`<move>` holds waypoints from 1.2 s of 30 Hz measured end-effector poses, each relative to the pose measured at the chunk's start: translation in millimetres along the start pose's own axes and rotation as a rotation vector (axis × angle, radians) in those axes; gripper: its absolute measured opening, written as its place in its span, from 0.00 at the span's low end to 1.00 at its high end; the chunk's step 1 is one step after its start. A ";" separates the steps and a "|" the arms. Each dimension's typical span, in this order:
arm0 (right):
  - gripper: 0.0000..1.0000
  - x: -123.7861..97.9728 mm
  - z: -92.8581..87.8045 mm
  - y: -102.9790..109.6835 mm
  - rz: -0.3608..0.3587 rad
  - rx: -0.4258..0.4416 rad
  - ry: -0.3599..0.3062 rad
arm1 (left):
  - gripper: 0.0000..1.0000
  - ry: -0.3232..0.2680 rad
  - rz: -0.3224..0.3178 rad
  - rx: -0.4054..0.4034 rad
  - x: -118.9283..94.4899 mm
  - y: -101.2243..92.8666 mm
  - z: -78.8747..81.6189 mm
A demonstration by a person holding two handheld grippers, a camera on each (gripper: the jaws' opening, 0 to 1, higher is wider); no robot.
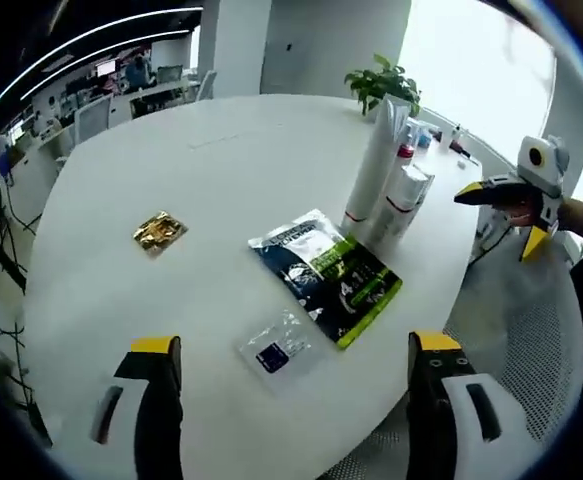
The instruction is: Arrange the skincare products in the storage area until every visible bottle or jar stands upright without overlapping.
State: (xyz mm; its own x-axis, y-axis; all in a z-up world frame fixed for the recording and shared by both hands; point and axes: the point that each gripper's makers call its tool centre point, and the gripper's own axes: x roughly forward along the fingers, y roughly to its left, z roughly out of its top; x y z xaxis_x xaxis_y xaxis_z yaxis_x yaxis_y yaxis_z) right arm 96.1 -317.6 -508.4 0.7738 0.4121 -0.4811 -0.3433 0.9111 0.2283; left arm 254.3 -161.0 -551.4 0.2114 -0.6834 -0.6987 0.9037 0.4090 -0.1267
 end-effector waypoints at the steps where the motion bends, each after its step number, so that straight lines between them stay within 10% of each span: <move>1: 0.83 0.0 -0.4 0.1 0.001 -0.002 0.002 | 0.89 -0.010 0.008 -0.003 -2.1 -0.3 0.1; 28: 0.83 -0.6 -0.4 -0.2 0.002 0.009 0.001 | 0.99 -0.195 0.121 -0.046 -39.9 -14.8 6.3; 33: 0.83 -0.6 0.3 -3.5 -0.007 0.017 -0.009 | 0.99 -0.300 0.156 -0.078 -49.6 -10.2 22.1; 36: 0.83 -0.7 1.2 -4.5 -0.012 0.018 -0.014 | 0.99 -0.261 0.197 -0.124 -43.5 -0.7 12.1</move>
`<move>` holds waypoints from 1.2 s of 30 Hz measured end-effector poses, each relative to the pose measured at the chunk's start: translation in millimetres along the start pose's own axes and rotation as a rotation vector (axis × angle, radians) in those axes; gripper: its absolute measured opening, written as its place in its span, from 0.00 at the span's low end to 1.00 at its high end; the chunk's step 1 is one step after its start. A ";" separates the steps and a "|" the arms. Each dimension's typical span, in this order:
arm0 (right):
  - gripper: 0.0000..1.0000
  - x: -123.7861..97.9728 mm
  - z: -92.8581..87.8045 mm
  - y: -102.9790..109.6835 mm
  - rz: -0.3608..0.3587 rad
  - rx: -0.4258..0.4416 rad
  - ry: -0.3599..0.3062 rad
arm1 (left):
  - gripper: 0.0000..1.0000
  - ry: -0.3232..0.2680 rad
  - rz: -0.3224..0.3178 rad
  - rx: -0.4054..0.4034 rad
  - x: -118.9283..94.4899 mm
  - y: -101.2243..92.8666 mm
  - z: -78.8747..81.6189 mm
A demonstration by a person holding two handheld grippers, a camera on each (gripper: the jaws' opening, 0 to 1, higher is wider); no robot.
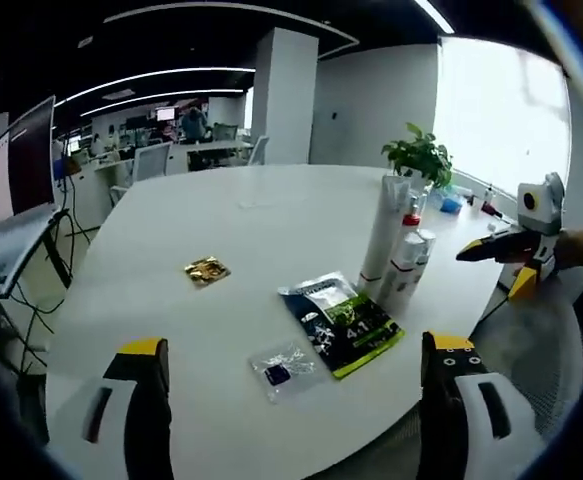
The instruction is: Arrange the skincare products in the storage area until every visible bottle or jar stands upright without overlapping.
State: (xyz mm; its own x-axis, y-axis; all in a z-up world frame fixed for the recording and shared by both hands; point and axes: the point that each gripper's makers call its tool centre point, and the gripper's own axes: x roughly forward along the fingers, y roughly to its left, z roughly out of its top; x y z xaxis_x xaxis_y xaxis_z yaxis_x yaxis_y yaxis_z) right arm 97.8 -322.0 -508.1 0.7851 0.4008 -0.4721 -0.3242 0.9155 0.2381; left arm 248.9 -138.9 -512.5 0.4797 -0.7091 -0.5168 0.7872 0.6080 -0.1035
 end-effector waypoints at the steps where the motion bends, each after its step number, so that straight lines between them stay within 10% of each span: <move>1: 0.83 -0.1 -0.2 -0.5 -0.002 0.000 0.000 | 0.99 0.004 0.000 -0.001 2.1 1.4 -1.3; 36: 0.91 -3.9 2.0 -11.3 -0.065 0.016 -0.018 | 0.99 0.088 -0.023 -0.036 12.7 15.2 -7.1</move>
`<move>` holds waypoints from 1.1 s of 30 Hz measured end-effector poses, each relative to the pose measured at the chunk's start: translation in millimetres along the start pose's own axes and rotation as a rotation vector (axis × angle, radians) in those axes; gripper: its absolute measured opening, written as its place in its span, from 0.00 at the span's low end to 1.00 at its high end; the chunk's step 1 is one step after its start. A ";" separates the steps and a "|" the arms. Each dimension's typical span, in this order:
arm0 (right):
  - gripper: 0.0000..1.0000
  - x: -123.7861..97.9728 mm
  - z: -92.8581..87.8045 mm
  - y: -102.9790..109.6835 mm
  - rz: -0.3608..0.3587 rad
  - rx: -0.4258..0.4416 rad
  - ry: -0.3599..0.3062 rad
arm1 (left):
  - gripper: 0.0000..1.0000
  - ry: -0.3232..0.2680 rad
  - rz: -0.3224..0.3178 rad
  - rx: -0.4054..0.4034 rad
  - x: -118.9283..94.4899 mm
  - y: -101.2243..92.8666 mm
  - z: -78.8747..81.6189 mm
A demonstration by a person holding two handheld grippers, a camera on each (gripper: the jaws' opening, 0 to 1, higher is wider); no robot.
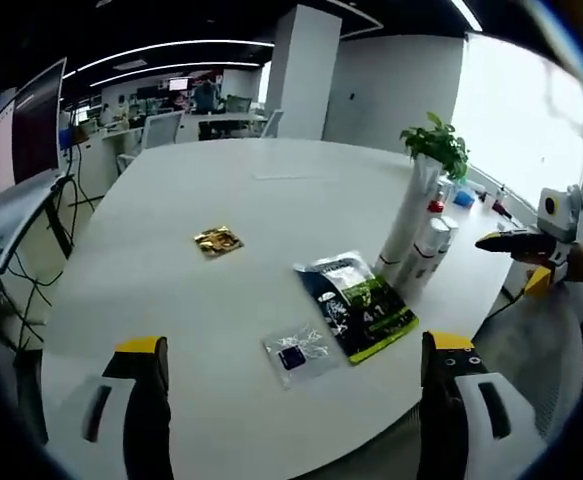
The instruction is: Arrange the skincare products in the storage area until every visible bottle or jar stands upright without overlapping.
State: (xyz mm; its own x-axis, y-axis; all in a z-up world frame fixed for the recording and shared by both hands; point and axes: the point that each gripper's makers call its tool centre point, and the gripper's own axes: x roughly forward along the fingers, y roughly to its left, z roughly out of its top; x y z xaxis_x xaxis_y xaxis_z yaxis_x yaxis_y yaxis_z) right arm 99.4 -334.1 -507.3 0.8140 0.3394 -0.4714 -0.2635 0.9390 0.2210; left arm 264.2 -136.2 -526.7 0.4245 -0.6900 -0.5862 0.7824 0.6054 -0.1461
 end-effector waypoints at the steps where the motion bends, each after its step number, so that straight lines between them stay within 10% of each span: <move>1: 0.92 -0.1 0.0 -0.2 -0.001 -0.001 0.000 | 0.99 0.000 -0.002 0.003 0.3 -0.5 1.6; 20: 0.99 0.4 -3.8 -5.1 -0.023 0.013 0.026 | 0.98 0.031 -0.032 0.091 16.9 9.8 20.7; 33: 0.99 0.8 -5.8 -6.3 -0.029 0.031 0.036 | 0.93 0.154 -0.082 0.296 46.3 27.5 32.4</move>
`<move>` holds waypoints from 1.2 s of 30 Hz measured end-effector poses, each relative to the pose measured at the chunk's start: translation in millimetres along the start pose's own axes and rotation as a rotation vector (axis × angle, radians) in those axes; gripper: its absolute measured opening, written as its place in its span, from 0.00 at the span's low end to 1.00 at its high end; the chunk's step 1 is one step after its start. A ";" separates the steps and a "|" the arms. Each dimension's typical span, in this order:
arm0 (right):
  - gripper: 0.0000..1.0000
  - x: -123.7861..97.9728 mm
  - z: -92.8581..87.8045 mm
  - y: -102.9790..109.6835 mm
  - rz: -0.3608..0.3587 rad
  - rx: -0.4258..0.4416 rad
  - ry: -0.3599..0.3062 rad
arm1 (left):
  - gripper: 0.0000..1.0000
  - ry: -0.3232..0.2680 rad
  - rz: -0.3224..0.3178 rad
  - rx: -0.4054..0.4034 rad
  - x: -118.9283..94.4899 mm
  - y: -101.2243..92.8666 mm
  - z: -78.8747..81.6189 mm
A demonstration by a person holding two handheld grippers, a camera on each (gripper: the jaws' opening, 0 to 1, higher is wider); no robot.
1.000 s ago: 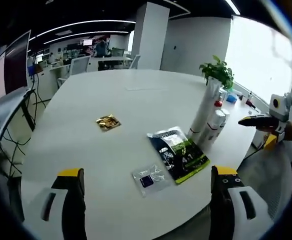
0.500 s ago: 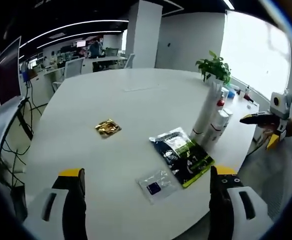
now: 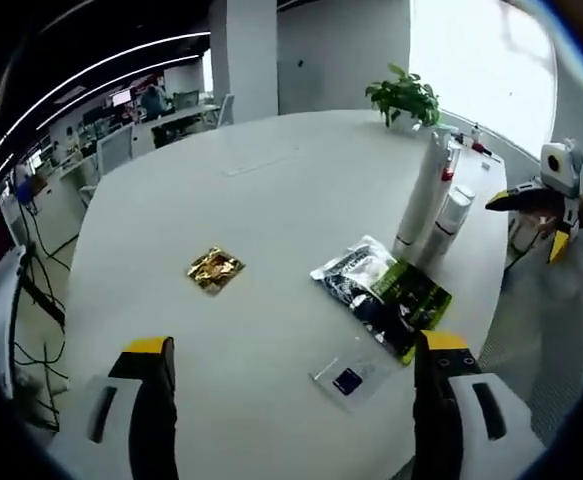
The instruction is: Arrange the skincare products in the storage area until every visible bottle or jar stands upright without overlapping.
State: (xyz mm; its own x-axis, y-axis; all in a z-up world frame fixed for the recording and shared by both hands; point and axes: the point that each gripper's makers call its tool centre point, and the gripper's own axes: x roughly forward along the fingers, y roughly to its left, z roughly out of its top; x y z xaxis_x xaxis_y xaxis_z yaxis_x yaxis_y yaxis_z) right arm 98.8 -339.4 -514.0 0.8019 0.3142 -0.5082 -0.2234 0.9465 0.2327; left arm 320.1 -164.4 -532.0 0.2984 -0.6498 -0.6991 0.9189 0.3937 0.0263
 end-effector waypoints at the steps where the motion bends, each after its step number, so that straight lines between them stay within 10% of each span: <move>1: 0.99 -0.1 -0.2 -0.5 -0.001 0.003 -0.001 | 0.93 0.005 -0.004 0.008 1.6 0.9 1.1; 36: 0.99 3.2 -4.3 -13.3 -0.029 0.056 0.019 | 0.84 0.207 -0.100 0.202 72.3 43.0 2.5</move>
State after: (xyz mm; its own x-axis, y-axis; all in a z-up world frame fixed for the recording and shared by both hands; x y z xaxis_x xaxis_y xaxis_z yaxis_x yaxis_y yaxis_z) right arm 101.9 -350.7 -522.3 0.7967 0.2883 -0.5312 -0.1684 0.9500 0.2631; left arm 381.9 -196.1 -579.7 0.1637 -0.5241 -0.8357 0.9800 0.1839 0.0766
